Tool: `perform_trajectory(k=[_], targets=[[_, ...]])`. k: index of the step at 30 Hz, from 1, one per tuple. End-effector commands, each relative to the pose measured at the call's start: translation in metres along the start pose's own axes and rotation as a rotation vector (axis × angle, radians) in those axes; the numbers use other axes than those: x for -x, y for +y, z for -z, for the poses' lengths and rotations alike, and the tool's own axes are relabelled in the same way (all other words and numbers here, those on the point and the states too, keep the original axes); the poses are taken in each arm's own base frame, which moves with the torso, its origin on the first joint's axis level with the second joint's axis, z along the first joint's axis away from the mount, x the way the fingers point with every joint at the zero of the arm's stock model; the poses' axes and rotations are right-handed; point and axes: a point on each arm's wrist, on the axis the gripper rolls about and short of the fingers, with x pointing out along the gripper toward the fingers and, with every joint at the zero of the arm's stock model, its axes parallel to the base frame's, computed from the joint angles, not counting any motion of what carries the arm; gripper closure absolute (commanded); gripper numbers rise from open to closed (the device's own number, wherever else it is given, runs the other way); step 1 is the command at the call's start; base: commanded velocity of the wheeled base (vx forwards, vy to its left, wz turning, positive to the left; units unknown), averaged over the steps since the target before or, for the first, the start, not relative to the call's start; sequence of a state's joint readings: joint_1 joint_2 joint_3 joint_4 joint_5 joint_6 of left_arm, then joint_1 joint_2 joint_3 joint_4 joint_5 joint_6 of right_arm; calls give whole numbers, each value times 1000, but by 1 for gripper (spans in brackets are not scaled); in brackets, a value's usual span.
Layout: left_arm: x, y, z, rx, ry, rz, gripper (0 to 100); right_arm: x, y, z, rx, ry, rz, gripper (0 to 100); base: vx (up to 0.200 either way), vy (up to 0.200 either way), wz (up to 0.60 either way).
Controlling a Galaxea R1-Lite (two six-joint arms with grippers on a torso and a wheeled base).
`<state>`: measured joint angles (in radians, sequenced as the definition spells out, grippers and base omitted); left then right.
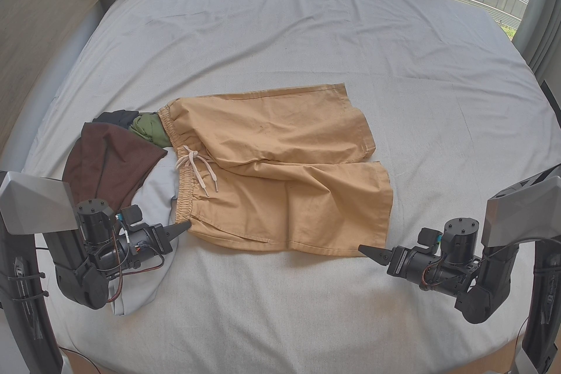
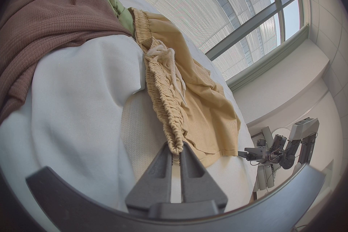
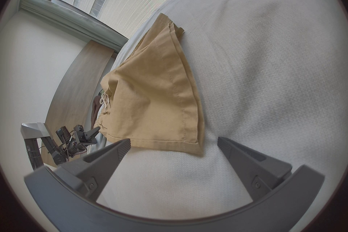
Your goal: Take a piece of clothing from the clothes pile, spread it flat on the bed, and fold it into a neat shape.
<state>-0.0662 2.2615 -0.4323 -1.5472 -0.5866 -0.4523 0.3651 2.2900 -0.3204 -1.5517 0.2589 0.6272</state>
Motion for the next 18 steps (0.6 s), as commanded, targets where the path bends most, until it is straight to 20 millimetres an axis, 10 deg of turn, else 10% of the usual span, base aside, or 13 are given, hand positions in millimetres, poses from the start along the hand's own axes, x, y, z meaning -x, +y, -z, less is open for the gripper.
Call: perform_trajectory(k=[1, 3, 4, 18], targets=[[0, 0, 0, 0, -1, 0, 100, -5, -1, 3, -3, 15, 0, 0, 0, 0, 0], [0, 0, 0, 0, 0, -1, 100, -5, 0, 2, -2, 9, -2, 0, 0, 0, 0], [0, 0, 0, 0, 0, -1, 100, -6, -1, 1, -2, 5, -2, 100, 0, 0, 0], [0, 1, 0, 2, -1, -4, 100, -6, -4, -3, -7, -12, 3, 100, 0, 0, 0]])
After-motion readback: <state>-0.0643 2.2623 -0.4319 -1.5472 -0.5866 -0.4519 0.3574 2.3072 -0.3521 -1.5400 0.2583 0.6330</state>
